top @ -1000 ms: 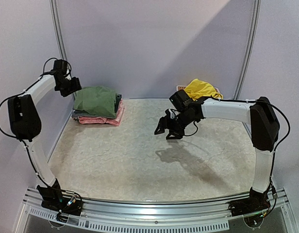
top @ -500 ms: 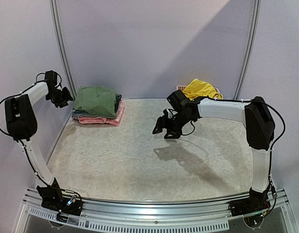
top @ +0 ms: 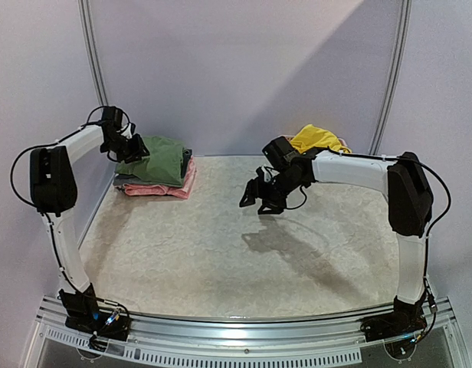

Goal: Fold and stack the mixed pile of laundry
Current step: Adjust the square-folded tank top at the center of the board.

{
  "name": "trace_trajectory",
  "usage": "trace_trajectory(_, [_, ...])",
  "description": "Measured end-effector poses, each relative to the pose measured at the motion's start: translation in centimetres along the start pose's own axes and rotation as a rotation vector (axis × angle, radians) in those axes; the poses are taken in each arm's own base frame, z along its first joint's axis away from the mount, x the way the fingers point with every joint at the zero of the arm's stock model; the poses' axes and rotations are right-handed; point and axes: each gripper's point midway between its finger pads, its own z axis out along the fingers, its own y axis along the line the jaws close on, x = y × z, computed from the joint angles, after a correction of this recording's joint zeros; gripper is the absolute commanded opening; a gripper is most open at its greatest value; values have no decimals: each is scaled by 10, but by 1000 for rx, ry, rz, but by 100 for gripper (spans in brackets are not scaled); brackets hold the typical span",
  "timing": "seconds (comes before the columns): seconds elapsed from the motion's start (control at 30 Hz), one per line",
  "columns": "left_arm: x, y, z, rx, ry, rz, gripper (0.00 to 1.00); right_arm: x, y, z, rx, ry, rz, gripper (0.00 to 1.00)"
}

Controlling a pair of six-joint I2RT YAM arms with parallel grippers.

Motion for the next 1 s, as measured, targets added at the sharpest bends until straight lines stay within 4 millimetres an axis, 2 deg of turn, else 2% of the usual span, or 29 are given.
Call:
trace_trajectory(0.17, [22,15,34,-18,75,17,38,3,-5,0,21,11,-6,69])
trace_trajectory(0.27, [22,16,40,-15,82,32,38,5,-7,0,30,16,-7,69])
trace_trajectory(0.33, [12,11,36,-15,56,46,38,6,-10,1,37,21,-5,69])
trace_trajectory(0.5, [-33,-5,17,-7,-74,74,37,11,-15,2,57,35,-8,69])
trace_trajectory(0.73, [-93,-39,-15,57,-246,104,34,13,-20,1,81,43,-19,69])
trace_trajectory(0.83, [-100,-52,-9,105,-272,106,30,15,-23,1,92,50,-21,69])
trace_trajectory(1.0, [-88,-63,38,185,-224,70,28,18,-26,0,105,62,-29,69])
